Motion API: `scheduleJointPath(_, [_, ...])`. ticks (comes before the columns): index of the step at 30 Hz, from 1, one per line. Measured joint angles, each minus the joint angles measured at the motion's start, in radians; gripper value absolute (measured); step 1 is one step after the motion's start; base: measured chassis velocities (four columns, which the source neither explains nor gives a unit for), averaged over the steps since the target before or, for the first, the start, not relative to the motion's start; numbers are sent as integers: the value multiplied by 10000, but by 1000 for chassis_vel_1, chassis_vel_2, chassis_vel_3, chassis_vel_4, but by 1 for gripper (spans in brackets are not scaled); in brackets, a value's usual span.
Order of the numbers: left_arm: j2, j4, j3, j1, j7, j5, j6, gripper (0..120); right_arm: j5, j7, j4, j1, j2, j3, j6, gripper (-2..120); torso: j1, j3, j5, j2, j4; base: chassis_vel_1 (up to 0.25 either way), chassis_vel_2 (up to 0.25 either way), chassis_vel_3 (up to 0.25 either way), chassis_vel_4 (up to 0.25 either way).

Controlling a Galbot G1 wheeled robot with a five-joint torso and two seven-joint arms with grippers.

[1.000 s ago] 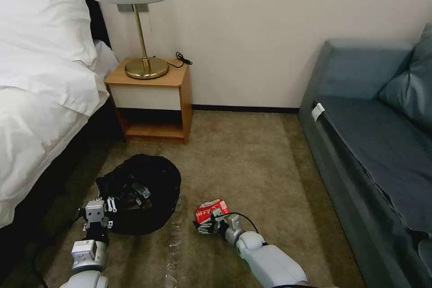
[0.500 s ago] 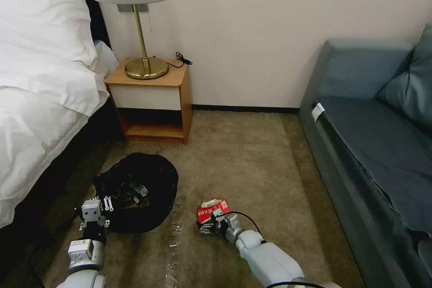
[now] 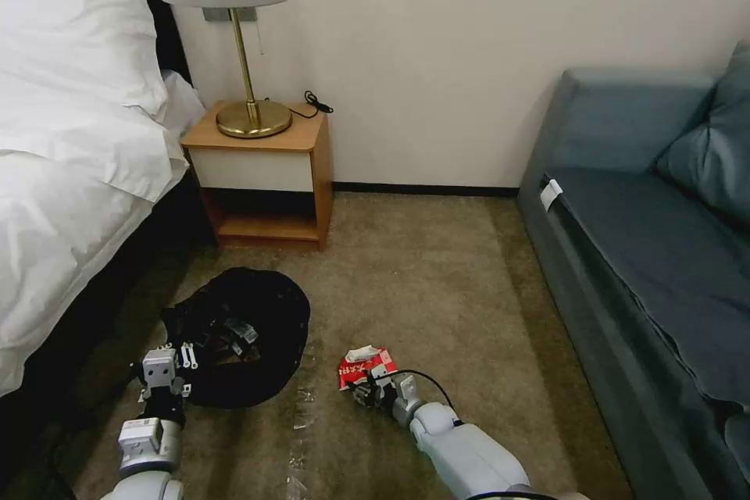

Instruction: Pick up the trash bin, then pick up the garbage on the floor and place it into the trash bin.

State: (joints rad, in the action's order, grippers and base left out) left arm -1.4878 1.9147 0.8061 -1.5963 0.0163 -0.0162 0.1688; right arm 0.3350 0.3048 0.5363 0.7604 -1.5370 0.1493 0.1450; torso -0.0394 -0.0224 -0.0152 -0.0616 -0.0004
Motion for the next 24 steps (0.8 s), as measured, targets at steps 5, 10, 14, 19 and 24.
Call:
scheduleJointPath(5, [11,-6,5,-6,8,-31,24,4,-2,63,-30,32,-34,-25,0,18,0,0,1,0,1,0,0,0,0])
scheduleJointPath(10, [5,-82,3,-18,11,-52,86,4,-17,116,1,101,1,-27,1,0,0,-1,4,0,3,0,0,0,0])
scheduleJointPath(14, [1,-68,8,-19,10,-92,91,4,-29,153,6,121,27,-23,9,0,0,-1,1,0,3,0,0,0,0])
scheduleJointPath(19, [1,-31,42,23,9,-105,91,4,-44,176,35,145,35,-18,17,0,0,-1,-1,0,1,0,0,0,0])
scheduleJointPath(24, [-8,-17,96,74,5,-127,81,4,-92,200,102,165,80,-16,25,0,-2,-1,0,0,3,0,0,0,0])
